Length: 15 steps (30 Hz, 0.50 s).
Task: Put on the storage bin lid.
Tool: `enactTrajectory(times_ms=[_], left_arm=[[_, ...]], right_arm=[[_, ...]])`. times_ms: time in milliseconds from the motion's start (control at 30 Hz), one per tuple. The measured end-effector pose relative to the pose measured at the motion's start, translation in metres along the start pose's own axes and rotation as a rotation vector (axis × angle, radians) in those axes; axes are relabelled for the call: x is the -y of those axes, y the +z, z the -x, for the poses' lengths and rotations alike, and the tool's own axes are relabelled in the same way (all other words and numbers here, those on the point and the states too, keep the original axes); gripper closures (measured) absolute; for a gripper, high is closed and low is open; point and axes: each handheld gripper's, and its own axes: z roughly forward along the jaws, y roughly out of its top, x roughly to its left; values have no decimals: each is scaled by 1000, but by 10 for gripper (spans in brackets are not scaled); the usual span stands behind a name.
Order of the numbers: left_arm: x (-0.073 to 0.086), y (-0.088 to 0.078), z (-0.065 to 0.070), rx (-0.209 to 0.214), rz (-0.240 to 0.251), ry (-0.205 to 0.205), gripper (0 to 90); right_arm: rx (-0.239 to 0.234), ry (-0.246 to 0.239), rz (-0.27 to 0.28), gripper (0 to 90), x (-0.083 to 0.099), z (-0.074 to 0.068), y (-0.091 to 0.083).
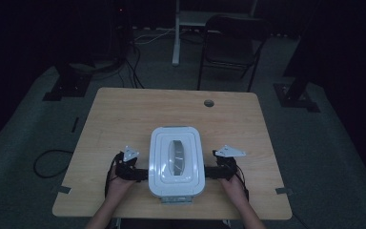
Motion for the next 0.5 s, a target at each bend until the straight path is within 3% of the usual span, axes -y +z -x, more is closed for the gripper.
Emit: enactTrajectory(times_ms=[500], left_arm=[[-14, 18, 21, 41, -16, 30, 10]], right_arm=[[55, 45, -12, 136, 8, 25, -13]])
